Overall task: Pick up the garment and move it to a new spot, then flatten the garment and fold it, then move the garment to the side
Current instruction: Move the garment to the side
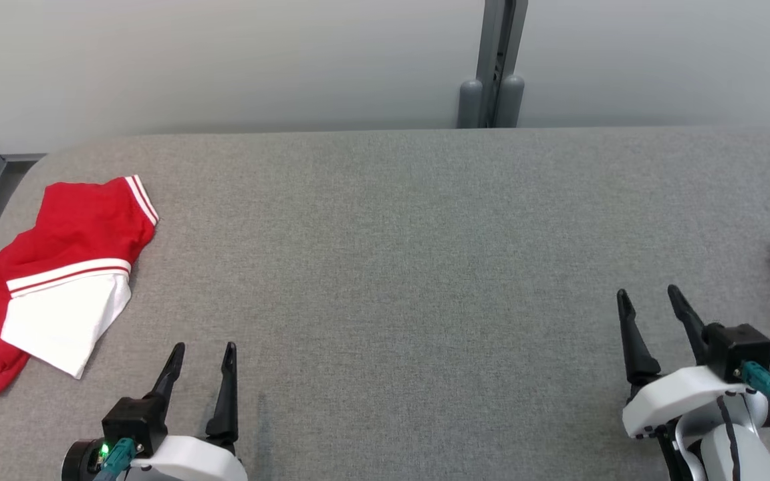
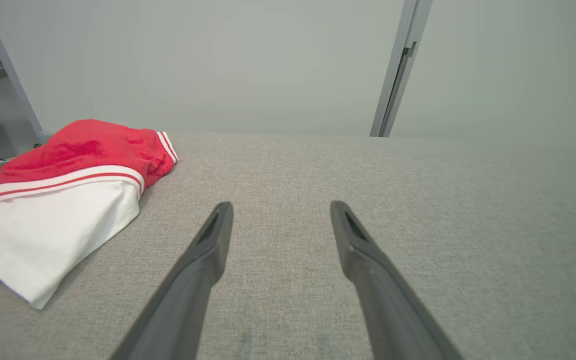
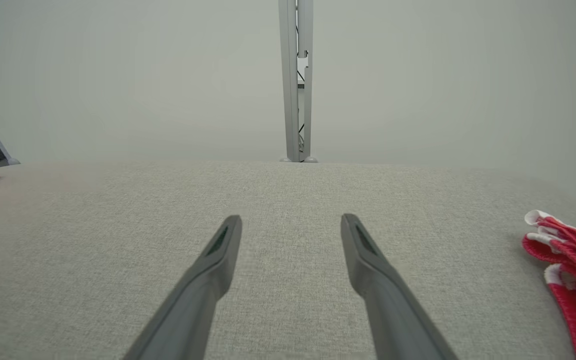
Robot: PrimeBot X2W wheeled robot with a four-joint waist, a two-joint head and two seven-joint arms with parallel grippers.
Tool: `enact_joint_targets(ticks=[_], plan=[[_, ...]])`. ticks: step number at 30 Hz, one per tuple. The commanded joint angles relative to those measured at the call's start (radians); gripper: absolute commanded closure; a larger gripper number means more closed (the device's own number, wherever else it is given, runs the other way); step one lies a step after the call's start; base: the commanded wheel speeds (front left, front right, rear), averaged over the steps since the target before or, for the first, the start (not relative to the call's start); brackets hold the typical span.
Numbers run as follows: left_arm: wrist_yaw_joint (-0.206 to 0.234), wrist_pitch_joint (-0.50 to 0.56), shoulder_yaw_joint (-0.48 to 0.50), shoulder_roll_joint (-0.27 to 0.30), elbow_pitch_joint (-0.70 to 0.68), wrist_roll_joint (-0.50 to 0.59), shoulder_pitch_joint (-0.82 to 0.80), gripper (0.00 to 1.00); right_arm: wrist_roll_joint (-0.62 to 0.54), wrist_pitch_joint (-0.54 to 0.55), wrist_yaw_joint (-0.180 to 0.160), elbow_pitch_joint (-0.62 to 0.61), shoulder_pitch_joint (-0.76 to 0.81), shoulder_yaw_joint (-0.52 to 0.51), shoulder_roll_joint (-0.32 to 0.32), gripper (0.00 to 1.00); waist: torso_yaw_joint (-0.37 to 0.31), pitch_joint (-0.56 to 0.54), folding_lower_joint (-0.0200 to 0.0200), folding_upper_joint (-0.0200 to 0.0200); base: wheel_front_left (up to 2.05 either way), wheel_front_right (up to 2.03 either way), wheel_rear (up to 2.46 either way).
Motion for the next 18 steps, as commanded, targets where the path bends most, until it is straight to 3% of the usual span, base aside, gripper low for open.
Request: enact_joint_targets(ticks=[1,18], plan=[[0.010,0.000,0.013,0.004,-0.001,0.000,0.017,0.00,0.019,-0.005,0.000,-0.015,0.028,0.008,-0.004,0.00,0.011,-0.035,0.0000,-0.0001,0.00,0.00,0.00],[0.028,0.000,0.052,0.003,0.010,0.011,0.101,0.00,0.107,-0.005,0.000,-0.082,0.178,0.055,-0.004,0.00,-0.003,-0.130,0.0000,-0.0001,0.00,0.00,0.00]])
